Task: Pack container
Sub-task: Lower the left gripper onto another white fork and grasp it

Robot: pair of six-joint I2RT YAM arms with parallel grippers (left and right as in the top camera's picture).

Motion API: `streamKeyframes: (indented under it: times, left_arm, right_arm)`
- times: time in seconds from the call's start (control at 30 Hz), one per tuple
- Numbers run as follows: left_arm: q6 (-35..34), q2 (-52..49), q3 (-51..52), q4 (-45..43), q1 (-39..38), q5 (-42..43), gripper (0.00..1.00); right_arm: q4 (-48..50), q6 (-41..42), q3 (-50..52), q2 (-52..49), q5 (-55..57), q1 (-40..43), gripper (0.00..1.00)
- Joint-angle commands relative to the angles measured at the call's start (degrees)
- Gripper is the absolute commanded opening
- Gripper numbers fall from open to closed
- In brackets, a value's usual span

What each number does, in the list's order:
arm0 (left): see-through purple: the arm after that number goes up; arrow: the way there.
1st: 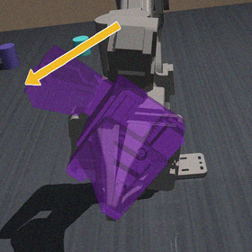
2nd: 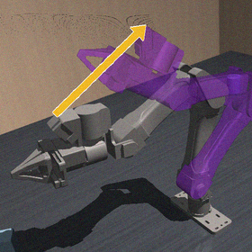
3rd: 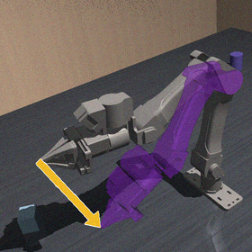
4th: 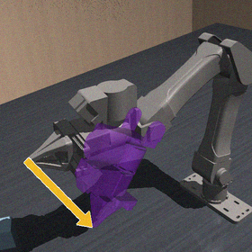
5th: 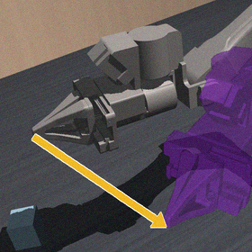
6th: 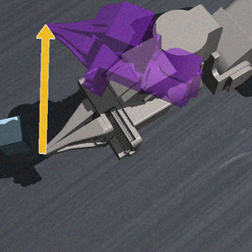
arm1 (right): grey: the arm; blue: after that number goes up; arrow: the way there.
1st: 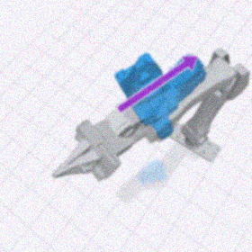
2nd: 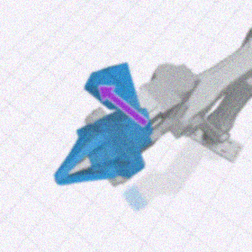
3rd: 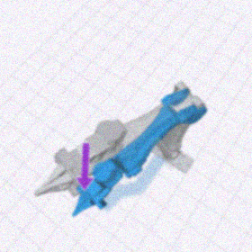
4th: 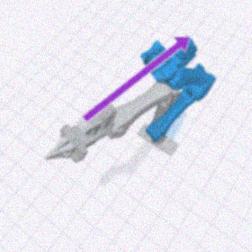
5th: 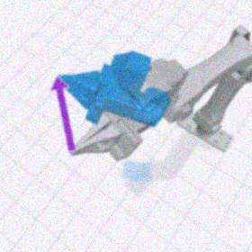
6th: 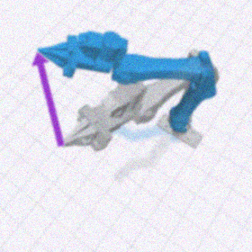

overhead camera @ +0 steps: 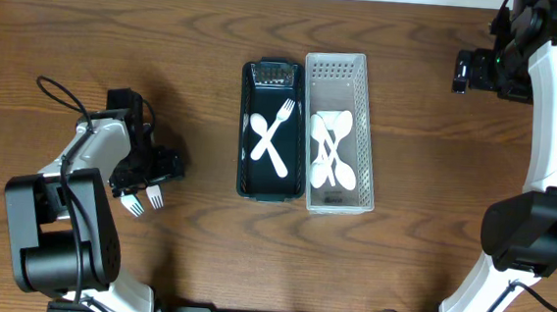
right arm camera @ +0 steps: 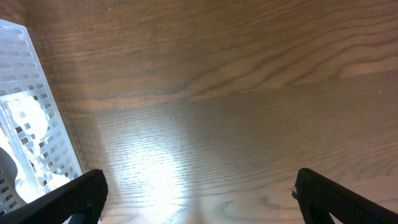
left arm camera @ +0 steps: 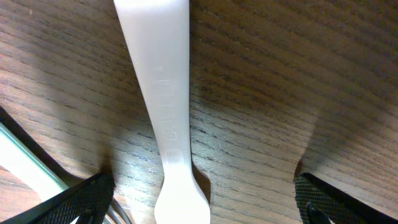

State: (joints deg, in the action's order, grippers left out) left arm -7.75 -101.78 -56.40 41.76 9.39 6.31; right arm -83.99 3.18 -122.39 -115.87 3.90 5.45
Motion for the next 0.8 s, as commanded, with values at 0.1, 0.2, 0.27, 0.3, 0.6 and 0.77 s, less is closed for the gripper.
streamKeyframes:
  times: [0.1, 0.2, 0.27, 0.3, 0.6, 0.77]
  left_arm:
    - [-0.5, -1.2, 2.1, 0.85, 0.02, 5.09, 0.9]
    - [-0.5, -1.2, 2.12, 1.66, 0.02, 5.11, 0.86]
    - [-0.5, -1.2, 2.14, 2.08, 0.02, 5.11, 0.82]
    - [-0.5, -1.2, 2.14, 2.23, 0.02, 5.11, 0.79]
    - [-0.5, -1.2, 2.19, 4.22, 0.02, 5.09, 0.66]
    - [-0.5, -1.2, 2.21, 4.35, 0.02, 5.07, 0.64]
  right_arm:
    - [-0.02, -0.72, 0.15, -0.5, 0.59, 0.26, 0.99]
    - [-0.02, -0.72, 0.15, -0.5, 0.59, 0.26, 0.99]
    - [-0.02, -0.72, 0.15, -0.5, 0.59, 0.26, 0.99]
    - [-0.02, -0.72, 0.15, -0.5, 0.59, 0.26, 0.99]
    - [-0.07, -0.7, 0.15, -0.5, 0.59, 0.26, 0.99]
    - [-0.59, -0.7, 0.15, -0.5, 0.59, 0.26, 0.99]
